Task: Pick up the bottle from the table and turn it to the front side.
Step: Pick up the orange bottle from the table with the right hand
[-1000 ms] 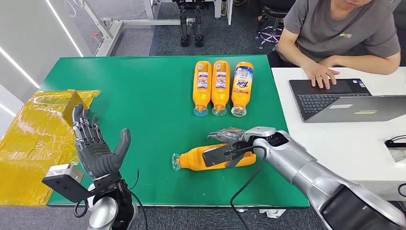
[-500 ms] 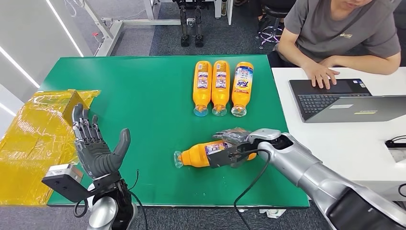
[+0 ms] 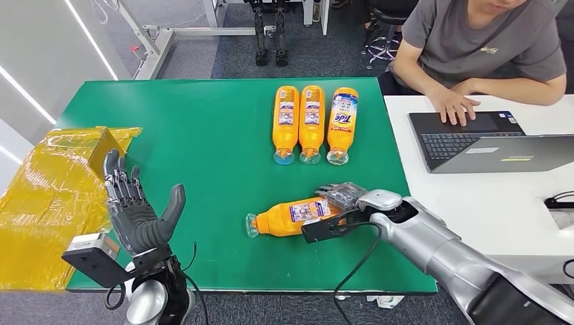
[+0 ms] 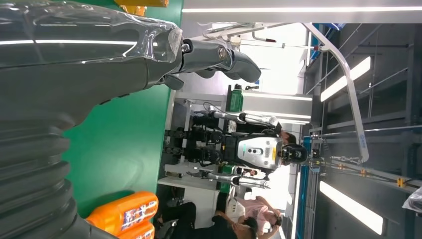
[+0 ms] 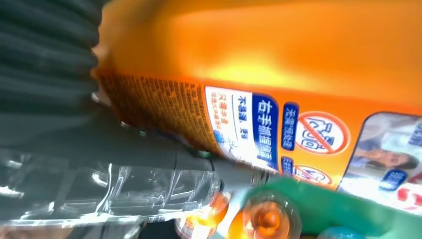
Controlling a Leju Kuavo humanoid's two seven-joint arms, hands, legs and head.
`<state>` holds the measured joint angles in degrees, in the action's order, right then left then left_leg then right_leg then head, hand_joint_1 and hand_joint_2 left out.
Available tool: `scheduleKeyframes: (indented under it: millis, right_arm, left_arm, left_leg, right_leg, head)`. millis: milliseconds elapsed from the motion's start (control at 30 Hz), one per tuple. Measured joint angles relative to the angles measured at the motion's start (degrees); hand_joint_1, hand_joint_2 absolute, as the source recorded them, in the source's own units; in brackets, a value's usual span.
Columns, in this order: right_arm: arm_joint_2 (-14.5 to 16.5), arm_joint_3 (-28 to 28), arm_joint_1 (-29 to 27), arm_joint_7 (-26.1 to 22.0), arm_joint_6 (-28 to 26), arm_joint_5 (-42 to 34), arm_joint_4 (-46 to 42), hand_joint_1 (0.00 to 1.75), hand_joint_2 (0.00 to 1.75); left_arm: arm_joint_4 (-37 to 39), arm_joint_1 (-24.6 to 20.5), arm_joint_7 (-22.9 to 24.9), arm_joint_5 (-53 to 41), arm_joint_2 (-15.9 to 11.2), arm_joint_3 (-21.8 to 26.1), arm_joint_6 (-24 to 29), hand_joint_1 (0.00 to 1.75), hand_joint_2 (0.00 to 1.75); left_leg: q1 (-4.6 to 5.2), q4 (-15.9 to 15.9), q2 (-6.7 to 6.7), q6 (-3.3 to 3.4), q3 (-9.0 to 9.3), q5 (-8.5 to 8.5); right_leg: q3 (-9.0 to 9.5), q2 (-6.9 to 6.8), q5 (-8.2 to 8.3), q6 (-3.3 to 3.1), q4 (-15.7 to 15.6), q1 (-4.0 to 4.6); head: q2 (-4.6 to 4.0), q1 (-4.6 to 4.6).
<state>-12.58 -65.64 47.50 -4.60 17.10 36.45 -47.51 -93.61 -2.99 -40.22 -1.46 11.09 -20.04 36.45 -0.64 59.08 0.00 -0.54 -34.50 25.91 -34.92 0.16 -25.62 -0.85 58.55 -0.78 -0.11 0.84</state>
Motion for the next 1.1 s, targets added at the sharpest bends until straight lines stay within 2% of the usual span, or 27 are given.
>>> scheduleKeyframes:
  millis: [100,133,267,433,567,700,800,933,1100]
  right_arm:
    - [-0.1,0.0,-0.1,0.1,0.0,0.7,0.0,1.24,1.75]
    - [-0.1,0.0,-0.1,0.1,0.1,0.8,0.0,1.43,1.75]
    - [-0.2,0.0,-0.1,-0.1,-0.3,1.2,0.0,1.43,1.75]
    - [-0.3,0.0,0.0,-0.3,-0.6,1.4,0.0,1.74,1.75]
    - [-0.3,0.0,-0.1,-0.8,-1.5,1.8,0.0,1.75,1.75]
    - [-0.2,0.2,-0.7,-1.4,-4.8,2.6,0.0,1.75,1.75]
    - [0.1,1.4,-2.1,-1.4,-9.2,2.3,-0.1,1.75,1.75]
    - [1.6,5.7,-6.6,-2.3,-18.8,0.3,-1.6,1.75,1.75]
    - [6.1,15.2,-16.0,-9.2,-34.2,-4.9,-8.3,1.75,1.75]
  left_arm:
    - [0.0,0.0,0.0,0.0,0.0,0.0,0.0,0.00,1.75]
    - [0.0,0.0,0.0,0.0,0.0,0.0,-0.1,0.00,1.75]
    - [0.0,0.0,0.0,0.0,0.0,0.0,-0.1,0.00,1.75]
    - [0.0,0.0,0.0,0.0,0.0,0.0,-0.1,0.00,1.75]
    - [0.0,0.0,0.0,-0.1,0.0,0.0,0.1,0.00,1.75]
    - [0.0,0.2,0.0,-0.2,0.0,0.0,0.5,0.00,1.75]
    - [-0.1,0.8,0.0,-0.3,-0.1,0.1,1.0,0.00,1.75]
    - [-0.4,1.2,0.0,-0.4,-0.1,0.3,2.0,0.00,1.75]
    - [-1.0,1.9,0.0,-0.5,0.0,0.4,2.3,0.00,1.75]
  left_leg:
    - [0.00,0.0,0.00,0.00,0.01,0.00]
    - [0.00,0.0,0.00,0.00,0.01,0.00]
    - [0.00,0.0,0.01,0.00,0.02,0.00]
    - [0.00,0.0,0.00,0.00,0.02,0.00]
    - [0.00,0.0,0.00,0.00,0.01,0.00]
    - [0.00,0.0,-0.02,0.00,-0.01,0.00]
    - [-0.01,0.0,-0.03,0.00,-0.02,0.00]
    - [-0.02,0.0,-0.07,0.00,-0.06,0.00]
    - [-0.05,-0.1,-0.16,-0.01,-0.10,0.02]
  right_leg:
    - [0.00,0.00,0.00,0.00,0.0,0.00]
    - [0.00,0.00,0.00,0.00,0.0,0.00]
    - [0.01,0.01,0.00,0.00,0.0,0.00]
    - [0.01,0.00,0.00,0.00,0.0,0.00]
    - [0.02,0.00,0.00,0.00,0.0,0.00]
    - [0.01,-0.03,0.00,0.00,0.0,0.00]
    - [0.01,-0.03,0.00,0.00,0.0,0.00]
    - [0.00,-0.07,-0.02,0.01,0.0,0.02]
    - [-0.04,-0.15,-0.12,0.03,0.0,0.06]
  head:
    - [0.00,-0.01]
    - [0.00,0.00]
    - [0.00,0.00]
    - [0.00,0.00]
    - [0.00,0.00]
    - [0.00,0.00]
    - [0.00,0.01]
    - [0.00,0.00]
    - [0.00,-0.01]
